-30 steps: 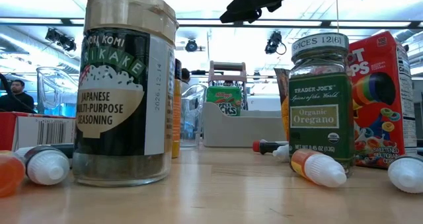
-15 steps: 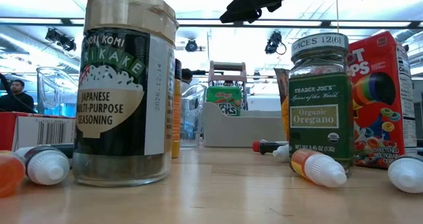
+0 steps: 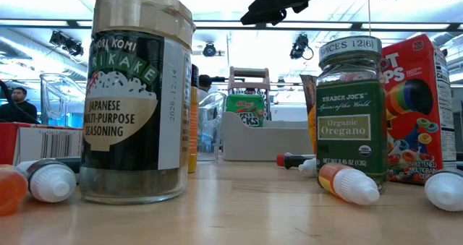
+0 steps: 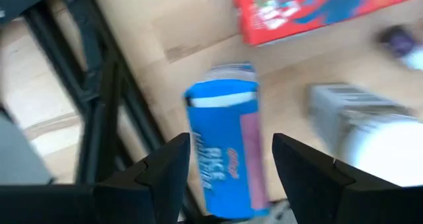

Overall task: Pick & Place Kitchen Items
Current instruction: Put the blue cereal box into the gray bin

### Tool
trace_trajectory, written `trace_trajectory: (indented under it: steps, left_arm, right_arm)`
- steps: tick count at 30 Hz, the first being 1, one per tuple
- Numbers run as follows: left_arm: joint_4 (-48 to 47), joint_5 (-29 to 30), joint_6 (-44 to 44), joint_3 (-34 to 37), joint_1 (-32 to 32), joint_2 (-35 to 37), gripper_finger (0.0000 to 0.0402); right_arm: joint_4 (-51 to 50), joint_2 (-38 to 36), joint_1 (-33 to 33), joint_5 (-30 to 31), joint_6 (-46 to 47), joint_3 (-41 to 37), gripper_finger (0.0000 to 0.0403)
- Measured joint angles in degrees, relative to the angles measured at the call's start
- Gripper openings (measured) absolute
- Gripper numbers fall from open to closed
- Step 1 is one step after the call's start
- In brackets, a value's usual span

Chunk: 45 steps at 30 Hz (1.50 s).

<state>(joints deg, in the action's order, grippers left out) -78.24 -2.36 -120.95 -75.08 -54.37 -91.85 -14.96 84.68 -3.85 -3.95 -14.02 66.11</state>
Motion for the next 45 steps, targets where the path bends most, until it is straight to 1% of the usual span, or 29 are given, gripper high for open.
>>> trace_trajectory:
  steps: [3, 9, 13, 15, 18, 24, 26, 29, 33, 36, 38, 41, 45]
  left_arm:
    - [2.64, -3.46, 1.1, 3.19, -0.07, -0.02, 0.0224]
    - [12.51, -2.7, 4.24, 6.5, -0.1, -0.04, 0.0224]
    - [13.91, -5.73, 3.63, 6.86, -0.44, -0.04, 0.0223]
    - [13.84, -6.47, 3.97, 6.86, -0.54, -0.06, 0.0215]
    - [13.89, -6.46, 5.56, 6.86, -0.68, -0.04, 0.0186]
    - [14.24, -6.32, 6.82, 6.83, -0.45, -0.04, 0.0107]
    - [14.25, -6.15, 9.18, 6.04, -0.42, -0.09, 0.0085]
    - [11.65, -4.91, 11.01, 3.63, -0.2, -0.09, 0.0063]
    - [2.74, -4.29, 11.61, -1.68, 0.66, -0.09, 0.0056]
    - [-4.16, -3.33, 12.26, -6.21, 1.84, -0.09, 0.0065]
    - [-7.71, -1.08, 14.35, -9.08, 3.07, -0.09, 0.0072]
    - [-11.75, 3.23, 19.13, -12.8, 5.82, -0.09, 0.0077]
    - [-11.61, 9.29, 30.15, -15.76, 10.95, -0.03, 0.0076]
  right_arm:
    - [0.0, 0.0, 0.0, -0.01, 0.0, 0.0, 0.0223]
    - [0.0, 0.0, 0.0, 0.0, -0.17, 0.0, 0.0223]
    - [0.02, 0.0, 0.02, 0.01, -0.17, 0.0, 0.0223]
    - [0.04, 0.0, 0.02, 0.01, -0.17, 0.0, 0.0223]
    - [0.48, 0.0, 0.01, -0.01, -0.16, 0.0, 0.0223]
    - [0.81, 0.0, 0.0, 0.01, 1.43, 0.0, 0.0223]
    - [1.03, 0.0, 0.01, 0.01, 2.46, 0.0, 0.0223]
    - [3.36, 0.02, 0.02, 0.01, 1.93, 0.0, 0.0223]
    - [5.9, 0.02, 0.0, -0.31, -1.64, -0.01, 0.0223]
    - [8.73, 0.17, 0.02, -3.46, -4.13, -0.02, 0.0223]
    - [11.08, 0.52, 0.0, -6.67, -5.54, 0.0, 0.0223]
    - [16.1, 1.42, -0.34, -10.24, -6.48, 0.07, 0.0225]
    - [19.71, 3.25, -0.97, -10.64, -5.95, 0.0, 0.0236]
